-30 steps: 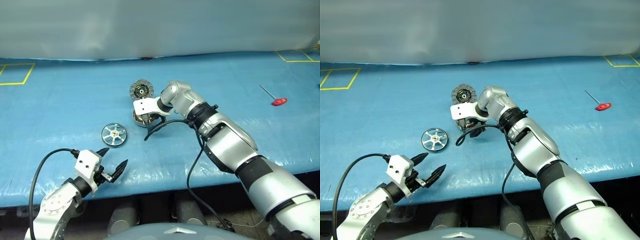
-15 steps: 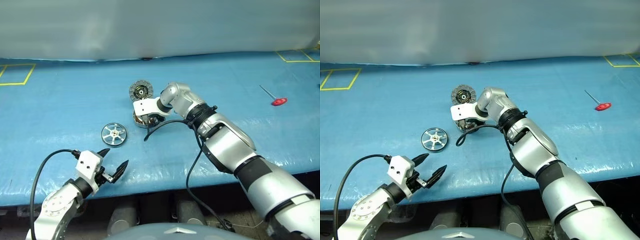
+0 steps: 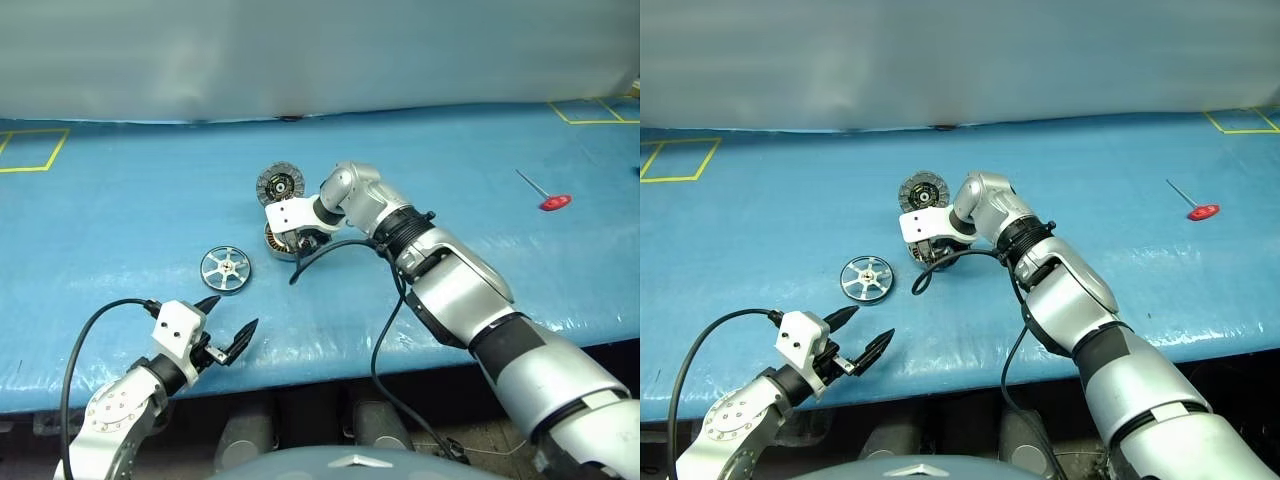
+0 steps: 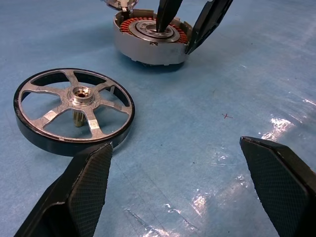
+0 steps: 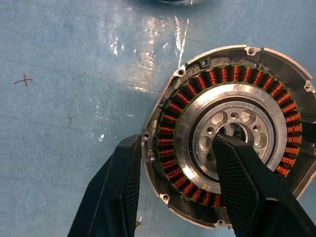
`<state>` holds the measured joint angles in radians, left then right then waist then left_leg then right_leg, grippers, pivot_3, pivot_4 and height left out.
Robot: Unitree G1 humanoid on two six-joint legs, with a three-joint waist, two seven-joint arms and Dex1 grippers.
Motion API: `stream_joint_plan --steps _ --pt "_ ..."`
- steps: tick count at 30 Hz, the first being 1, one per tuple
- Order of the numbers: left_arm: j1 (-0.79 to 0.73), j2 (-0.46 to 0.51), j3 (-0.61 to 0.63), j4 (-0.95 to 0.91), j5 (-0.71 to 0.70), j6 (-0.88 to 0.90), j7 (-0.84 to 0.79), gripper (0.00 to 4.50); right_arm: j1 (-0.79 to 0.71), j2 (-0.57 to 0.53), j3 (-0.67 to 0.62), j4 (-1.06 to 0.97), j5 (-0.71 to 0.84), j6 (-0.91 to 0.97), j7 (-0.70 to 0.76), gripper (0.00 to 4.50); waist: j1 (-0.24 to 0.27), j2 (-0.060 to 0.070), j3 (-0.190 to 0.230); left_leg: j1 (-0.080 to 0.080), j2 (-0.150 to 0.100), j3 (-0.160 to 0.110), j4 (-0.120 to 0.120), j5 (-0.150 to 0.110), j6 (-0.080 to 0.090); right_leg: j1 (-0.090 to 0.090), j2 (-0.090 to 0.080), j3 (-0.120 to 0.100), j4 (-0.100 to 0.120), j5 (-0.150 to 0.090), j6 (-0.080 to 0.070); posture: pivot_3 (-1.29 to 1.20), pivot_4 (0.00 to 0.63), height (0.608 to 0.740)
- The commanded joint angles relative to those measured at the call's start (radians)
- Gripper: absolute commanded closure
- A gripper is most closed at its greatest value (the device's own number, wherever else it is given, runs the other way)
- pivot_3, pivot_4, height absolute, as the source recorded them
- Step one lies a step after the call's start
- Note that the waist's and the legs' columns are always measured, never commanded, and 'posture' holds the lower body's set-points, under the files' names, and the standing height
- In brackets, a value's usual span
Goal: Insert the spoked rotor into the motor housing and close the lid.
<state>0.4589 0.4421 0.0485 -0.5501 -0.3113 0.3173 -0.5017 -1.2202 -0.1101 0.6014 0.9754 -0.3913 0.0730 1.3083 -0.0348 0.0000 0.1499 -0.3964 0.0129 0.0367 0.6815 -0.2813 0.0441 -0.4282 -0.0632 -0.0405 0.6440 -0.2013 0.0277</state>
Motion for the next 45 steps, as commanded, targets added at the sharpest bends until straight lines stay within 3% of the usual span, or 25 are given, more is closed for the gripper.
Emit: stream_joint_plan --steps 1,10,19,32,45 --pt "-0.004 -0.004 0.003 -0.007 0.009 -0.025 0.0 0.0 0.056 -0.007 0.014 -0.101 0.009 0.063 0.089 2.58 0.001 0.0 0.0 0.0 0.0 0.0 0.0 0.0 0.0 0.0 0.0 0.0 0.0 0.0 0.0 0.0 0.15 0.74" --pt "-0.009 -0.008 0.001 0.001 0.005 -0.02 -0.002 0.0 0.254 -0.099 0.035 -0.503 0.027 0.292 0.188 2.58 0.011 -0.001 -0.001 0.0 0.0 -0.002 0.0 0.0 0.0 0.001 0.0 -0.002 0.0 -0.001 -0.001 0.0 0.15 0.74" --pt "-0.035 -0.004 -0.012 0.016 -0.001 -0.011 -0.014 0.0 0.423 -0.19 0.072 -0.808 0.047 0.476 0.194 2.58 0.021 -0.002 -0.003 0.002 -0.001 -0.002 0.001 0.0 0.0 0.002 0.0 -0.002 -0.001 -0.001 -0.001 0.0 0.15 0.74" --pt "-0.048 -0.005 -0.02 0.033 -0.005 0.001 -0.024 0.0 0.497 -0.154 0.102 -0.883 0.07 0.583 0.108 2.58 0.012 -0.008 -0.007 0.005 0.0 -0.002 0.001 0.0 0.0 0.002 0.001 -0.002 -0.001 -0.002 -0.002 0.0 0.15 0.74" --pt "-0.041 -0.013 -0.025 0.039 -0.005 -0.008 -0.026 0.0 0.489 -0.115 0.107 -0.856 0.084 0.602 0.026 2.58 0.001 -0.008 -0.007 0.018 0.005 -0.002 -0.001 -0.001 -0.002 0.011 0.001 -0.002 -0.001 -0.006 -0.002 0.0 0.15 0.74"
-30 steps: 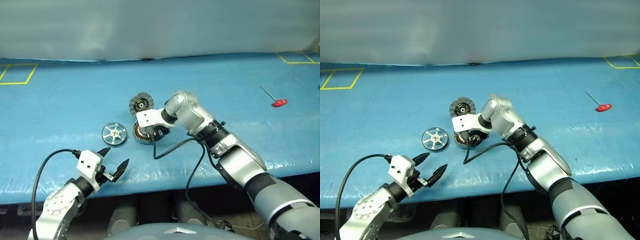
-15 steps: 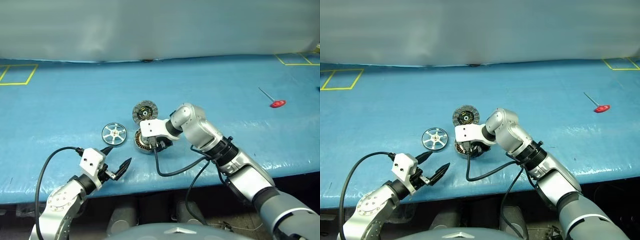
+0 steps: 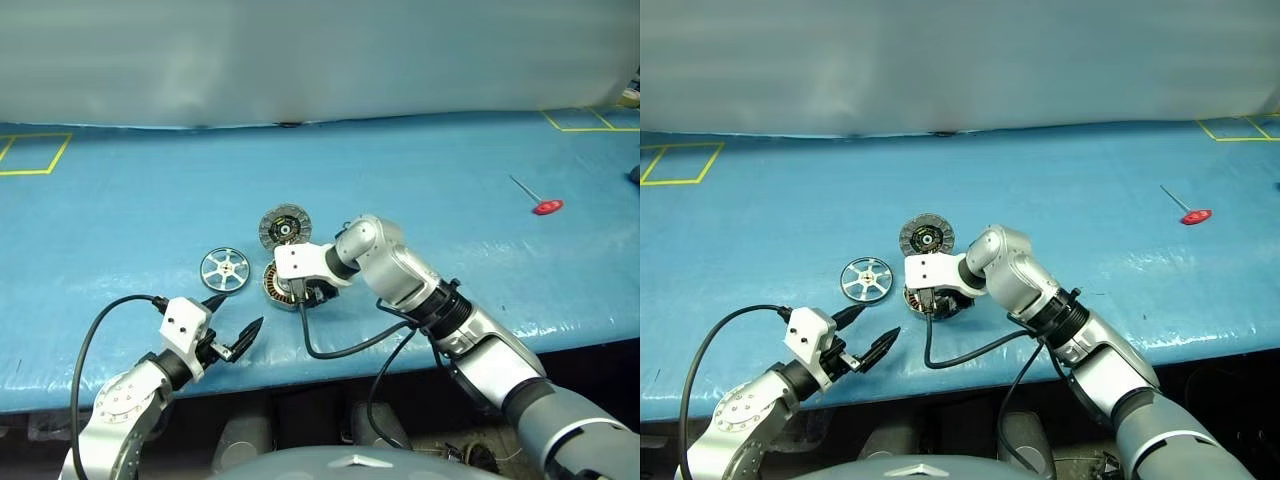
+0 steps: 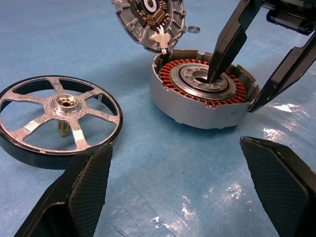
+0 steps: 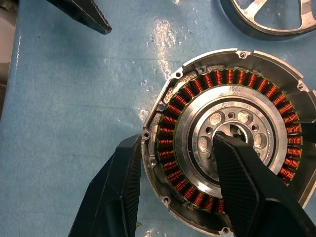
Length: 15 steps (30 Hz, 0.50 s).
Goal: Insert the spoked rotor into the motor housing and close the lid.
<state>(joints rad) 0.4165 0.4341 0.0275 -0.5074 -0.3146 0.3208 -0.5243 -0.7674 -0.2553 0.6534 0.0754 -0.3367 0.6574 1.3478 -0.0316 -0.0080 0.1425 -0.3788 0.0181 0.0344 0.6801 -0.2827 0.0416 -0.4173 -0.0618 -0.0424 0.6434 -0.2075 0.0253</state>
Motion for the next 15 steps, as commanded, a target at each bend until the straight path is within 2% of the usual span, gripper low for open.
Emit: stream_joint_plan --steps 1,6,8,15 --pt "0.003 -0.006 -0.004 -0.004 -0.002 -0.012 -0.004 0.0 0.035 0.031 0.057 0.047 0.03 0.018 -0.018 2.58 -0.005 0.0 0.0 0.001 0.001 0.0 0.0 0.0 -0.001 0.001 0.0 0.0 0.0 -0.001 0.0 0.0 0.15 0.74" --pt "0.005 -0.006 -0.007 -0.005 0.0 -0.014 -0.003 0.0 0.03 0.031 0.06 0.047 0.041 0.021 -0.024 2.58 -0.007 0.0 0.0 0.002 0.006 0.0 0.0 -0.001 -0.002 0.001 0.003 -0.001 0.001 -0.002 -0.003 0.0 0.15 0.74" --pt "0.005 -0.006 -0.007 -0.005 0.0 -0.016 -0.002 0.0 0.026 0.04 0.046 0.04 0.054 0.029 -0.031 1.88 -0.007 0.0 0.0 0.002 0.007 0.0 -0.001 -0.001 -0.002 0.001 0.005 -0.002 0.001 -0.003 -0.004 0.0 0.15 0.74" --pt "0.006 -0.004 -0.01 -0.004 0.0 -0.017 -0.006 0.0 -0.025 0.03 0.029 0.002 0.109 0.046 -0.016 1.88 -0.005 0.001 0.001 0.0 0.007 0.0 -0.002 -0.003 -0.006 -0.002 0.005 -0.002 0.0 -0.001 -0.009 0.0 0.15 0.74"
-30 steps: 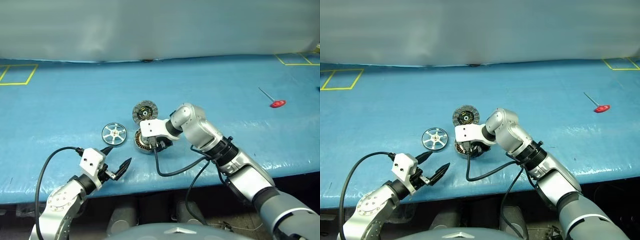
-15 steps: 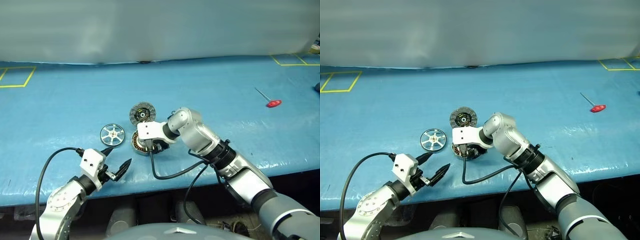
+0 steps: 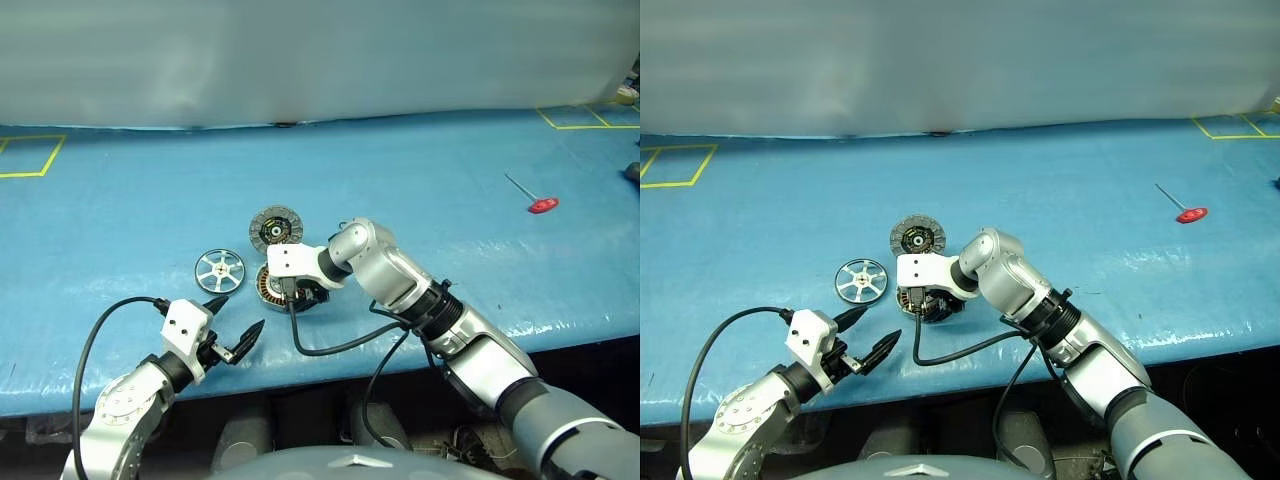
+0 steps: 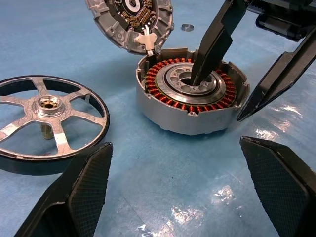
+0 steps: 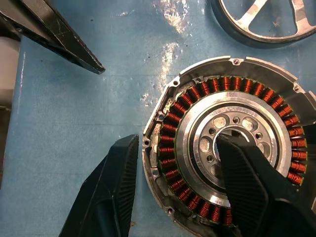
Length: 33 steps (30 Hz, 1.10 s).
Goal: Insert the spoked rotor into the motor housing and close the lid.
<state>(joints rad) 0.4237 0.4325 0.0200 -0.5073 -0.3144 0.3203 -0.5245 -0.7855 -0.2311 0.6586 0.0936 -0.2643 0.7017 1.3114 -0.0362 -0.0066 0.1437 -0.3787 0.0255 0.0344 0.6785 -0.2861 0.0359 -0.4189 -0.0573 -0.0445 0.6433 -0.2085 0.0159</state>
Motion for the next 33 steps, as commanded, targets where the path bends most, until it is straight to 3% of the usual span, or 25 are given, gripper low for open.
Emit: stream_joint_plan --steps 1,10,33 --pt "-0.002 -0.003 -0.003 -0.004 0.0 -0.016 -0.007 0.0 -0.012 0.002 0.025 -0.019 0.04 -0.002 0.019 1.88 0.0 0.0 0.0 0.0 0.0 0.0 0.0 0.0 0.0 0.0 0.0 0.0 0.0 0.0 0.0 0.0 0.15 0.74" --pt "-0.003 -0.001 -0.007 0.0 -0.002 -0.017 -0.011 0.0 -0.058 -0.031 0.032 -0.059 0.069 -0.013 0.016 1.88 0.002 0.0 0.001 -0.015 0.0 0.001 0.0 0.0 -0.001 -0.01 0.002 0.0 0.001 0.001 0.003 0.0 0.15 0.74" --pt "-0.003 -0.003 -0.01 0.01 -0.001 -0.02 -0.024 0.0 -0.091 -0.098 0.05 -0.08 0.094 -0.052 -0.005 1.88 0.013 0.001 0.003 -0.016 0.0 0.001 0.001 0.0 -0.001 -0.01 0.006 0.0 0.0 0.001 0.002 0.0 0.15 0.74"
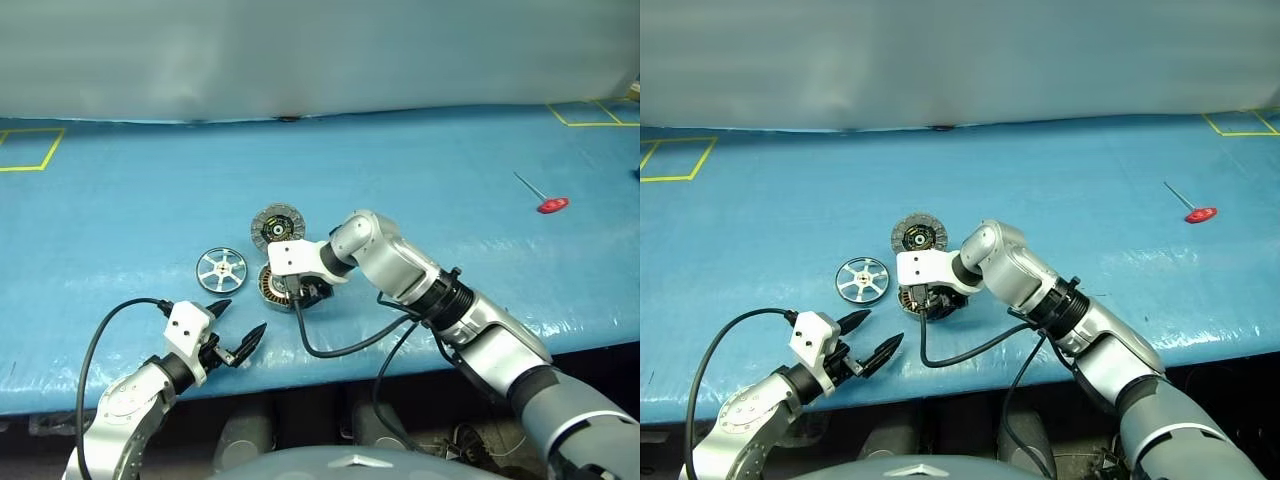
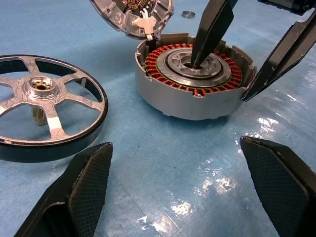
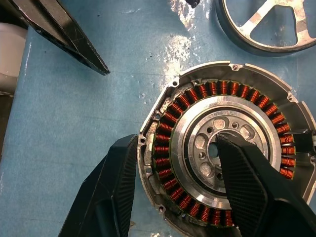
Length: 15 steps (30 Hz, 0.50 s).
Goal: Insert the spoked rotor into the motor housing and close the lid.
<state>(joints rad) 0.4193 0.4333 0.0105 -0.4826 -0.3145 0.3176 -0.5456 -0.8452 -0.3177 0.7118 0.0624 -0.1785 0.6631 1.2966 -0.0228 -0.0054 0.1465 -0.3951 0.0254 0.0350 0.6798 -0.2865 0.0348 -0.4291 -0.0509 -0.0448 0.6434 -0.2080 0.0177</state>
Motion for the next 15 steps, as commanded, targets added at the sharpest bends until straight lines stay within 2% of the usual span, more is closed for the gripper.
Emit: stream_joint_plan --steps 1,7,15 --pt "0.001 -0.004 -0.001 -0.015 -0.001 -0.017 -0.002 0.0 -0.032 -0.017 -0.002 -0.052 0.009 -0.015 0.013 1.88 0.0 0.0 0.0 0.0 0.0 0.0 0.0 0.0 0.0 0.0 0.0 0.0 0.0 0.0 0.0 0.0 0.15 0.74" --pt "0.0 -0.005 -0.004 -0.015 0.0 -0.014 -0.001 0.0 -0.029 -0.045 -0.006 -0.086 0.025 -0.009 0.029 1.88 0.002 0.0 0.0 0.0 0.0 0.0 0.001 0.0 0.0 0.0 0.0 0.0 0.0 0.0 0.0 0.0 0.15 0.74" --pt "-0.004 -0.003 -0.005 -0.014 -0.002 -0.014 -0.002 0.0 -0.034 -0.044 -0.094 -0.148 0.103 0.03 -0.007 1.88 0.003 0.0 0.0 0.0 0.0 0.0 0.001 0.0 0.0 0.0 0.0 0.0 0.0 0.0 0.0 0.0 0.15 0.74"
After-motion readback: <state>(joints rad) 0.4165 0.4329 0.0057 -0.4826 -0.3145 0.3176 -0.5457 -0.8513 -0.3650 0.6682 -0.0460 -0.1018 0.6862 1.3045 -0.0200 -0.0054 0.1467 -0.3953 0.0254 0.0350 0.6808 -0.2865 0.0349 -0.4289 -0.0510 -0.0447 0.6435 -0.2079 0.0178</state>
